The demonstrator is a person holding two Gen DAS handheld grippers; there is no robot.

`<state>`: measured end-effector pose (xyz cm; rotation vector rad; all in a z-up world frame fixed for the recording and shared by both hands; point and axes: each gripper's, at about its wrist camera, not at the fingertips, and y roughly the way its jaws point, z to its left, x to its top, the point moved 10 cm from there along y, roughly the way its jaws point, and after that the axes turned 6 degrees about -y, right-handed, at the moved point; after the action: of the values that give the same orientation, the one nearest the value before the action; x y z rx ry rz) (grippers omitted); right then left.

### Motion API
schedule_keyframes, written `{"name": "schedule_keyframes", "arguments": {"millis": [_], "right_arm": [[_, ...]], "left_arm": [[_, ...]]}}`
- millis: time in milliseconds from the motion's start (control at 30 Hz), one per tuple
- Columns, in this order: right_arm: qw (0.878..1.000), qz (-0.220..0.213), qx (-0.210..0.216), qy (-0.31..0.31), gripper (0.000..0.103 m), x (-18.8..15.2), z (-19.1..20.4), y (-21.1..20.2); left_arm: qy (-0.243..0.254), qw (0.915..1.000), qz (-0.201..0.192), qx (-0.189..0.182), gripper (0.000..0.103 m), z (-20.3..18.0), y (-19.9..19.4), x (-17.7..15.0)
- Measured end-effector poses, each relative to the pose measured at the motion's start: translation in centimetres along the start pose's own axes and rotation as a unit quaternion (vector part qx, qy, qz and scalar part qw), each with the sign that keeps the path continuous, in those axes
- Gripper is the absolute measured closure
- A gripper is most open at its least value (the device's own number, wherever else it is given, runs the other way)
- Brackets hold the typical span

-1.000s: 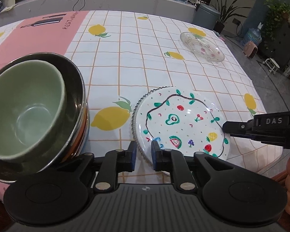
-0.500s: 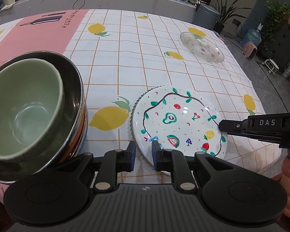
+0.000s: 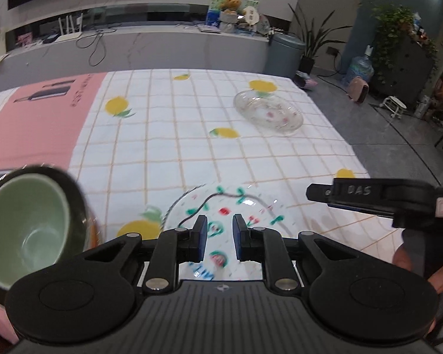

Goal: Organize plates and bowls
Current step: 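Open both grippers and release the painted plate, then move both grippers toward the remaining clear glass plate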

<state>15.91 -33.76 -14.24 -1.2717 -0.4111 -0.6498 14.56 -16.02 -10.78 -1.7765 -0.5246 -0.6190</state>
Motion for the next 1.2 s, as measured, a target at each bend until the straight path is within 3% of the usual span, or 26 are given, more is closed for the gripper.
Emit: {"name": "schedule_keyframes", "arguments": {"millis": [467,967,1200], "right_arm": [[0.996,-0.032,-0.087,-0.009,0.066,4.5,-2.7,2.3],[0.996,-0.031,-0.072,0.051,0.065,9.9,-4.6,6.9],[0.992,-0.030,-0.064,0.101,0.065,12.0,-6.3,8.8]], "left_arm": [[-0.030,0.9994,0.000,-0.020,0.083,-2.0,3.1,6.0],[-0.091,0.9938,0.029,-0.058,0.083,-2.4,10.3,12.0],[-0.139,0.9847,0.057,-0.089,0.083,-2.7,14.9,14.4]]}}
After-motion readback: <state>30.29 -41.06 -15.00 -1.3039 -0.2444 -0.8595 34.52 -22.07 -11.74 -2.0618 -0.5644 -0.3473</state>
